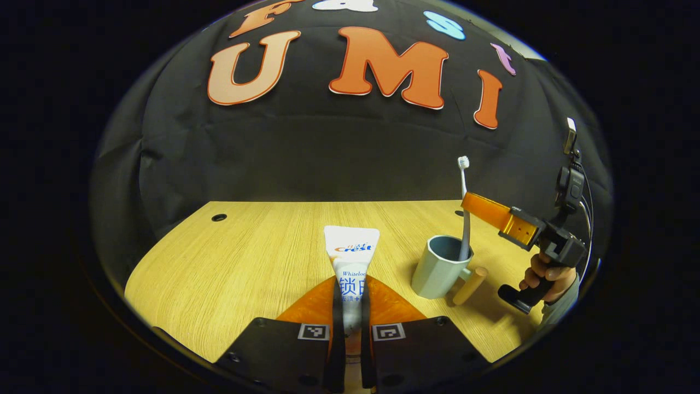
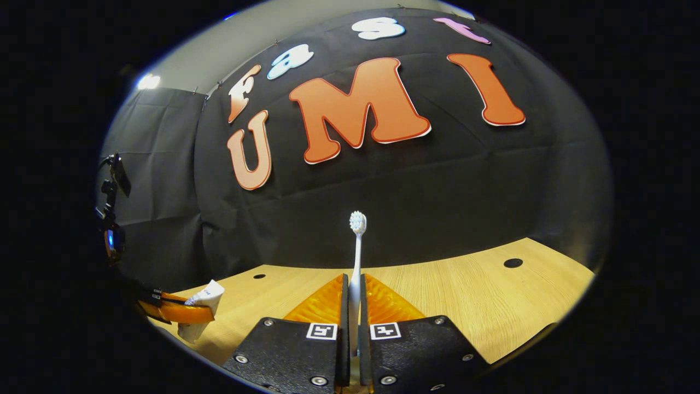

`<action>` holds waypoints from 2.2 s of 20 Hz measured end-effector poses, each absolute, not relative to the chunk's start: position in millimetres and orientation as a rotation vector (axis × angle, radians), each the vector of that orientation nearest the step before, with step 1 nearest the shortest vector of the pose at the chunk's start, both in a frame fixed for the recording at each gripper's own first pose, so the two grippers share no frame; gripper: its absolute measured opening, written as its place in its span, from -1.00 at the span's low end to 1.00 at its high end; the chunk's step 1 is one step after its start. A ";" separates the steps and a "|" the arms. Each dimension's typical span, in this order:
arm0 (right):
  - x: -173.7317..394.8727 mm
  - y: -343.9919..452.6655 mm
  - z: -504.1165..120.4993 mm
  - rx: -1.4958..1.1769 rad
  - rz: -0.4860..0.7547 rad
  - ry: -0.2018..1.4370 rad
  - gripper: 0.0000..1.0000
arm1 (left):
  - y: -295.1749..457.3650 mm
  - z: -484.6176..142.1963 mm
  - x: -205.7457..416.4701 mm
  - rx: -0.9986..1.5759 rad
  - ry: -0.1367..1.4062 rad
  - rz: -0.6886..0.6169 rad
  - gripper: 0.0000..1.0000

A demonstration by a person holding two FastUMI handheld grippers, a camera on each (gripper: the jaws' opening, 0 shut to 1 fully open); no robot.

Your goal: Put the toothbrush and toothpaste on the desktop into the cup, then pick up the cup and place it on the coaster on the desktop.

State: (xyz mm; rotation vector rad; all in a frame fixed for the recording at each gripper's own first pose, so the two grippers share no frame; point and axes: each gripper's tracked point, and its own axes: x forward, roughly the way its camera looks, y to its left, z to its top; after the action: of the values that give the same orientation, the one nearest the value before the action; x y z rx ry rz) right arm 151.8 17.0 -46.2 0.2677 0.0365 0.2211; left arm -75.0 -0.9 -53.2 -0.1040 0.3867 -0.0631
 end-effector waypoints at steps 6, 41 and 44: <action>142.1 20.7 -55.7 0.285 0.218 0.061 -0.83 | -26.6 -20.5 -57.1 -0.125 0.345 -0.104 -0.71; 86.4 -19.7 -68.9 0.320 0.191 0.140 -0.63 | -120.1 49.4 8.7 -0.249 0.016 -0.302 -0.71; 80.6 -14.8 -70.1 0.281 0.211 0.143 -0.34 | -128.0 47.0 17.8 -0.262 0.015 -0.323 -0.71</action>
State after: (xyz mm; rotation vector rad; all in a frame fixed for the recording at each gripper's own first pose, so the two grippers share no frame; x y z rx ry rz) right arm 80.6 -14.8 -70.1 0.2810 0.1434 0.2110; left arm 17.8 -128.0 47.0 -0.2617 0.0153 -0.3226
